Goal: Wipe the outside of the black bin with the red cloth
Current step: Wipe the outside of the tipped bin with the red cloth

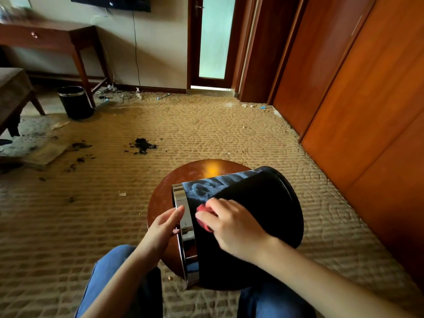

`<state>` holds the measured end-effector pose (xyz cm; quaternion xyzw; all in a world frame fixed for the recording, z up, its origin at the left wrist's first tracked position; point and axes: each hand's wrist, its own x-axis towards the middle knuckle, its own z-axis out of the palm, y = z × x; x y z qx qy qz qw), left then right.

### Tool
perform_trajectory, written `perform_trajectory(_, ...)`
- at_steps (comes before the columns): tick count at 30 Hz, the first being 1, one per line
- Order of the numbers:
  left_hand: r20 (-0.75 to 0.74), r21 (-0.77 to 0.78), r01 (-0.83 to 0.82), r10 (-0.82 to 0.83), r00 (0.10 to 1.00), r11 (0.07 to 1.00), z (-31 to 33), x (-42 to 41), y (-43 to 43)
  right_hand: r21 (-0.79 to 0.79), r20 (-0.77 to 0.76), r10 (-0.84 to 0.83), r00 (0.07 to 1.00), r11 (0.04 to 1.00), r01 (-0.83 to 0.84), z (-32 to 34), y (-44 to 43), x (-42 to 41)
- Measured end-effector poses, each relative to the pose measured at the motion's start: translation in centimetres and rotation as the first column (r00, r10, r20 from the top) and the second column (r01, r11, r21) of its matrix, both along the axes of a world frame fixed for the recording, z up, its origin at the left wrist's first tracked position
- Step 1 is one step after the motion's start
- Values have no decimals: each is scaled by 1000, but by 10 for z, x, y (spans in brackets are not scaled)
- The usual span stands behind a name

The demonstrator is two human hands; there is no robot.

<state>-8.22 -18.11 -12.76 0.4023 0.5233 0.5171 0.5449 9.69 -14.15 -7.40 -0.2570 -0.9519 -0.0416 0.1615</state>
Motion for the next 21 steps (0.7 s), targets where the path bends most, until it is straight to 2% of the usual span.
perform_trajectory(2,-2,-4,-2,2,1000,1000,1,-1,-1,-10,-3,-87,996,996,87,4,21,18)
perform_trajectory(3,-2,-9,-1,1,1000,1000,1,0,0,-39,3,-205,979,978,205,7,39,33)
perform_trajectory(5,-2,-17,-1,1,1000,1000,1,0,1,-72,61,-484,873,870,487,17,76,67)
perform_trajectory(7,-1,-16,6,-6,1000,1000,3,0,2,-79,107,-600,793,790,608,24,97,91)
perform_trajectory(9,-3,-14,2,-2,1000,1000,5,1,3,-41,95,-577,811,812,582,25,92,82)
perform_trajectory(10,0,-17,-9,9,1000,1000,5,2,3,-75,73,-529,845,842,534,24,82,68)
perform_trajectory(13,19,-29,-45,46,999,999,6,3,6,-251,39,-261,965,932,262,21,39,8)
perform_trajectory(16,21,-46,-106,107,994,993,5,6,8,-201,-26,-51,998,979,44,14,7,-39)
perform_trajectory(19,8,-52,-128,129,992,990,4,6,9,-167,-56,-29,998,986,19,7,1,-32)
perform_trajectory(21,9,-62,-118,118,993,991,3,4,11,-186,-12,-77,997,980,73,3,8,4)
